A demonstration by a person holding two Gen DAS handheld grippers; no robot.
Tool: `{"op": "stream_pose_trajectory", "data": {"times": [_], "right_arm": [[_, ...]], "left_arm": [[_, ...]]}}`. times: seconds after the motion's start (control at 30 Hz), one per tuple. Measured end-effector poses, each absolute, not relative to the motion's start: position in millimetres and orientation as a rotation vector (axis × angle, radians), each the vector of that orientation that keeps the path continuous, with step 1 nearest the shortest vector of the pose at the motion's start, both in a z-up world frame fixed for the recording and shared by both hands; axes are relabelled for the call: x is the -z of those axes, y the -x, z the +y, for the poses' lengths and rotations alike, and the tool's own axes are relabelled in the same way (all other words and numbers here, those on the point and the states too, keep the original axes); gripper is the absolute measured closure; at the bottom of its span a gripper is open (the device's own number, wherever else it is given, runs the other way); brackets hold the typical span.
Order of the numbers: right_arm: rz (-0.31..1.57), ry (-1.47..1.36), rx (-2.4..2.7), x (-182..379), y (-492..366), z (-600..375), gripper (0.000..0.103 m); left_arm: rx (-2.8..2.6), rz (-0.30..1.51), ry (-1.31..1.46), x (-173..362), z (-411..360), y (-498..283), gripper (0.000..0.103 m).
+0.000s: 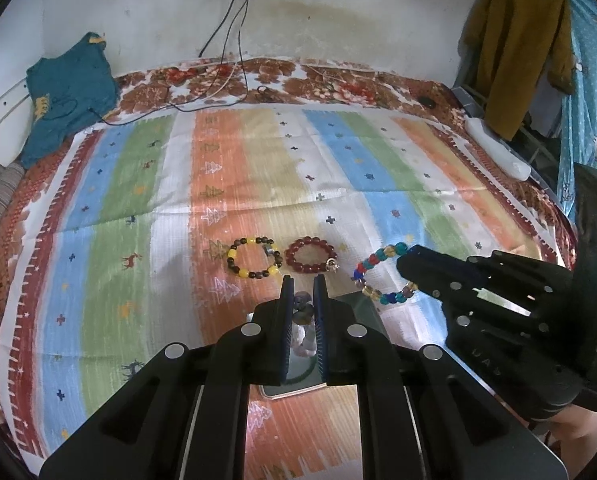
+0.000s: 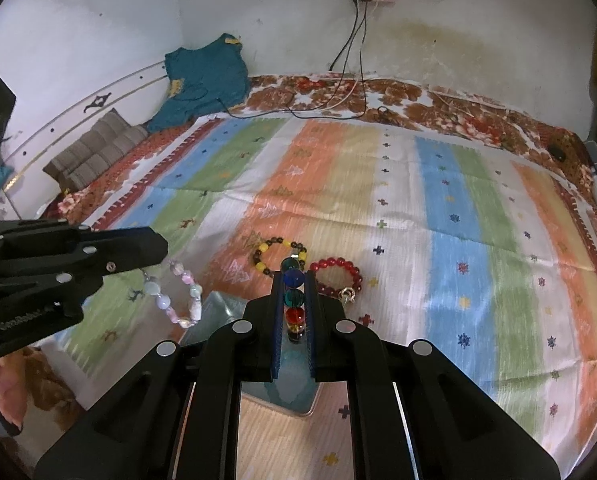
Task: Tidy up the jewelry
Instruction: 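Open both tools to drop the two bracelets into the tin, then move both open tools toward the yellow-black and dark-red bracelets on the cloth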
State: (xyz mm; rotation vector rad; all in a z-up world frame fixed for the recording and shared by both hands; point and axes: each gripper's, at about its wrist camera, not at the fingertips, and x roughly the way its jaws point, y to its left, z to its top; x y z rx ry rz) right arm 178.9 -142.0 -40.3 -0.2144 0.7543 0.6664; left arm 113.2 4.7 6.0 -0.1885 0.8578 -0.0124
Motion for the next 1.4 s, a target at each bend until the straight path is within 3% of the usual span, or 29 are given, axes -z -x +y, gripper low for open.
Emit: {"op": "stream_pose_trajectory", "data": {"times": [0.3, 0.4, 0.47, 0.53, 0.7, 0.97, 1.4], "right_arm": [[0.783, 0.228, -0.669, 46, -172, -143, 0.092], [0.805, 0.227, -0.646, 48, -175, -145, 0.091], [0.82, 0.213, -0.627, 50, -179, -149, 0.078], [0.829, 0.2, -0.607, 51, -183, -152, 0.071], [0.864, 0.178, -0.581, 56, -191, -157, 0.07], [0.878, 0.175, -0.557, 59, -198, -158, 0.056], [0.906, 0.174, -0.521, 66, -212, -156, 0.045]], "left_arm": [[0.008, 0.868, 0.202, -3, 3, -110, 0.092], [-0.029, 0.865, 0.207, -2, 8, -109, 0.087], [-0.047, 0.866, 0.212, -1, 12, -109, 0.087], [-0.058, 0.87, 0.221, 0, 16, -110, 0.086], [-0.076, 0.881, 0.226, 2, 22, -112, 0.077], [-0.103, 0.897, 0.246, 8, 32, -117, 0.066], [-0.133, 0.919, 0.235, 15, 36, -123, 0.054]]}}
